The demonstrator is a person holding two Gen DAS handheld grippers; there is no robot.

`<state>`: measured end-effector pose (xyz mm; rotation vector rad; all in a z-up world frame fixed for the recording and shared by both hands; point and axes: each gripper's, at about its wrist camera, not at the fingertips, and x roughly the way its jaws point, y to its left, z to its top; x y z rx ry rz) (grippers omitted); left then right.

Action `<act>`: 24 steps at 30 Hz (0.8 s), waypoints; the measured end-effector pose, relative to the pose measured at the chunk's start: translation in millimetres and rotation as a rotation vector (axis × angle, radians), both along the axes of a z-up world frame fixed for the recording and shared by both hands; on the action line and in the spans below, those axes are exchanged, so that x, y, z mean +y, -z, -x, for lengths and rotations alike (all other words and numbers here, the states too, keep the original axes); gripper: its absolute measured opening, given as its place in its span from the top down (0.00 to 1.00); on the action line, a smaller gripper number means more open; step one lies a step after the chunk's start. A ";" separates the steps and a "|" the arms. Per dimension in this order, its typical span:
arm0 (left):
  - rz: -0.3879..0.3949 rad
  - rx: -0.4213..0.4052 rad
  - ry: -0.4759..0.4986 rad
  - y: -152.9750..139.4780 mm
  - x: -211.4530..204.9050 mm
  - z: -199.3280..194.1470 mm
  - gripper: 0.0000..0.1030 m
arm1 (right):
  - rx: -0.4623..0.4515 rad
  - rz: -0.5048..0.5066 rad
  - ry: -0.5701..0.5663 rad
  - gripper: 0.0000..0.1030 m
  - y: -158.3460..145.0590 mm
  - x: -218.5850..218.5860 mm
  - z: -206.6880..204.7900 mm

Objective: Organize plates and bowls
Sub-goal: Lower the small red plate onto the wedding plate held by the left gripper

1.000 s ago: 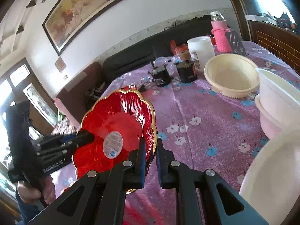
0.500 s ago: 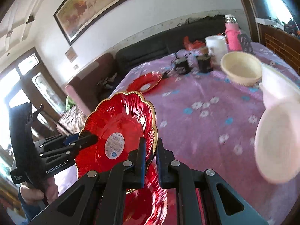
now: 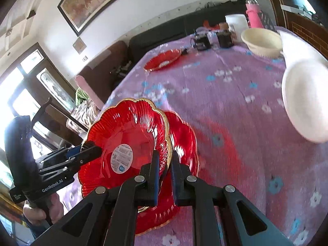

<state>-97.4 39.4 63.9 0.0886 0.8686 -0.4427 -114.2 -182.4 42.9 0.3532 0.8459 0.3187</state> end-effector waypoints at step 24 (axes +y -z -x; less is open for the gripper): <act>-0.132 0.021 0.003 24.2 -16.9 -5.6 0.57 | -0.004 0.341 -0.018 0.81 9.9 41.7 -3.1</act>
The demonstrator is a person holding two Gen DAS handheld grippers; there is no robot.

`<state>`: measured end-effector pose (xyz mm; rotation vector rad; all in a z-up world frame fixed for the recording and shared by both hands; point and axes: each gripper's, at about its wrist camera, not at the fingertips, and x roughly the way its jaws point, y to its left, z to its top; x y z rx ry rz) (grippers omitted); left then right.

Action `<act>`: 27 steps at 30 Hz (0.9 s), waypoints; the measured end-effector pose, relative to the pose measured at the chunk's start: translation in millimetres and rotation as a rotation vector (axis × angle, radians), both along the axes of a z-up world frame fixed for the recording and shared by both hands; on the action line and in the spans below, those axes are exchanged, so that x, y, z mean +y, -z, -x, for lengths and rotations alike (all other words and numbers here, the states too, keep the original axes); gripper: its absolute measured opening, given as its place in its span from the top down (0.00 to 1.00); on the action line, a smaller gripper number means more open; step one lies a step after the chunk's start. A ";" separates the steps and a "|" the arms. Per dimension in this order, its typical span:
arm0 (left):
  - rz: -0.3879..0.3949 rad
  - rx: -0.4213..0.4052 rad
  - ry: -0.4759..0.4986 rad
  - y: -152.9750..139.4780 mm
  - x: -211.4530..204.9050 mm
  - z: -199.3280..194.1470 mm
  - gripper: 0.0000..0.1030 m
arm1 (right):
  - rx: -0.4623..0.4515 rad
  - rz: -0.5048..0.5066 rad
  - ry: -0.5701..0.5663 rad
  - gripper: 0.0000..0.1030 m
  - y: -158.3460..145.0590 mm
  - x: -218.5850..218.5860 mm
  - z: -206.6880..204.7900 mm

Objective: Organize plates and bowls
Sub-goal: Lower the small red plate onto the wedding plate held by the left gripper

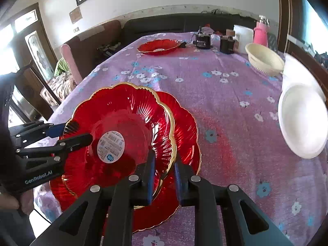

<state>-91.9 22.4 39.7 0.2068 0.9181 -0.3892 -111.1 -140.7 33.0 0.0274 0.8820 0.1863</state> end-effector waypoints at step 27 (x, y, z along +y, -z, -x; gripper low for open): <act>0.117 -0.121 -0.037 -23.1 12.8 16.6 0.35 | -0.102 -0.072 0.056 0.56 -26.0 -21.4 14.0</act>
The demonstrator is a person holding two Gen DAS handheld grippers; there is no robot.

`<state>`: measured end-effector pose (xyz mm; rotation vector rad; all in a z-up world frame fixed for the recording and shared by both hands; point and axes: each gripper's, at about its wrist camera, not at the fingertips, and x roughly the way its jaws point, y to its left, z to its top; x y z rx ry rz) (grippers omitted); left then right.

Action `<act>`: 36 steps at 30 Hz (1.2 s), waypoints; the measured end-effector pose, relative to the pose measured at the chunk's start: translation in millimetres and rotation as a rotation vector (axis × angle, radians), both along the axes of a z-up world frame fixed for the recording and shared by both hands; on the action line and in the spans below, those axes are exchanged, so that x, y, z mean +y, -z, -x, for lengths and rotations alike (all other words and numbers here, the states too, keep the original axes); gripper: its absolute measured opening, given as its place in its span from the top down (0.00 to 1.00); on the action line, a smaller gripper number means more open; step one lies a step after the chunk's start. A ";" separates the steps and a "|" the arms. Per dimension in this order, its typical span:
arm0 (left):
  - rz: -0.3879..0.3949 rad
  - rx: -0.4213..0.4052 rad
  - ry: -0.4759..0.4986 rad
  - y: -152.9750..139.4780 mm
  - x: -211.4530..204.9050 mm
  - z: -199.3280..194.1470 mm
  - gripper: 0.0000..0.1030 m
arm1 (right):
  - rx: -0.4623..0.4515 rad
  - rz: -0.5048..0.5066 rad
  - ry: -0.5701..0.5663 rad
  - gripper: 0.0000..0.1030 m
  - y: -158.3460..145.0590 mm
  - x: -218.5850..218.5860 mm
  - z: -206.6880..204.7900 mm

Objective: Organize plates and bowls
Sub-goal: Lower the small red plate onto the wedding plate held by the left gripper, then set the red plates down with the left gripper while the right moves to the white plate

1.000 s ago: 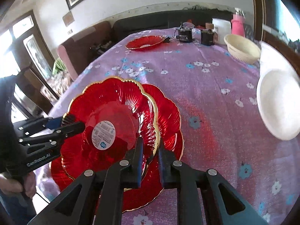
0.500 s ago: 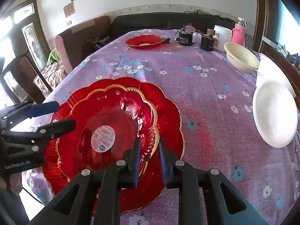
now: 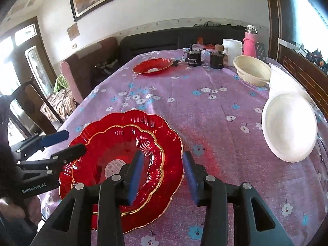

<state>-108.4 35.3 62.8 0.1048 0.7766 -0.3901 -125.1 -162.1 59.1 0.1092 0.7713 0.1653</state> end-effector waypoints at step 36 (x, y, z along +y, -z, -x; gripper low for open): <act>-0.076 -0.014 0.192 -5.0 -92.2 34.4 0.35 | 0.014 -0.154 0.601 0.28 7.6 -256.4 8.0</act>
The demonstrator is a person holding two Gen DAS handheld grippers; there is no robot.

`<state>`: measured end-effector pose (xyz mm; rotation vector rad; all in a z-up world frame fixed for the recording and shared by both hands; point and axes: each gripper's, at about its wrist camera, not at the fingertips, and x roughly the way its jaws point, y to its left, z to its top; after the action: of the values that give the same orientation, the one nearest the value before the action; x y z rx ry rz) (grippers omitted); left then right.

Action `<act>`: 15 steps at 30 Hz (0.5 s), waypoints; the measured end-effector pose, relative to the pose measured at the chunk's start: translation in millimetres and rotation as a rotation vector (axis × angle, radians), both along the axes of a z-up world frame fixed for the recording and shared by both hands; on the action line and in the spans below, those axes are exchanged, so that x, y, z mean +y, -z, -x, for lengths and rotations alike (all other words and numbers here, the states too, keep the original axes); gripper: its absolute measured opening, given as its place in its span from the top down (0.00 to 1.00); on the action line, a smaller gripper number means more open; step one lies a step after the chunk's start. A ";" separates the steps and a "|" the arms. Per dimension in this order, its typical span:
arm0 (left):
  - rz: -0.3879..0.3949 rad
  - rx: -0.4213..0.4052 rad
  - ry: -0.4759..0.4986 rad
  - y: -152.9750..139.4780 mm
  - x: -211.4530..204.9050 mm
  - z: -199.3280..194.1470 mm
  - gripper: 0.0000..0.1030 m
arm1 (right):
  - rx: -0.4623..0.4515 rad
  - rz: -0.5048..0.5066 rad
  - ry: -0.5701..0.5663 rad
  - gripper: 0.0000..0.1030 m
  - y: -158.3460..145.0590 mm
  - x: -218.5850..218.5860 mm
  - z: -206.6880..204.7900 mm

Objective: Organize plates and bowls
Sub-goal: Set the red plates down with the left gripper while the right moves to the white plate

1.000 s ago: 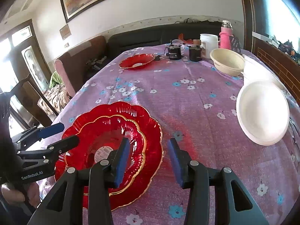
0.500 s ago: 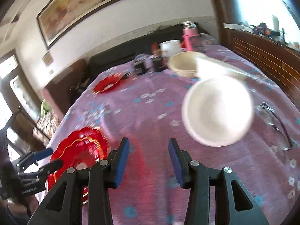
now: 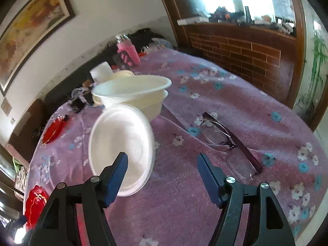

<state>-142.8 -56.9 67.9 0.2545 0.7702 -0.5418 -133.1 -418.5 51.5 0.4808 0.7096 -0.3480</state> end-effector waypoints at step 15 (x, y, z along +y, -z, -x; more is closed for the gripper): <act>0.001 0.003 0.004 -0.6 -2.7 0.1 0.35 | -0.016 -0.201 -0.146 0.89 19.1 9.2 1.1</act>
<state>-142.9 -59.6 68.4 0.2544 0.7730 -0.5460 -134.3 -409.3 32.3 0.6176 0.7638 -0.1357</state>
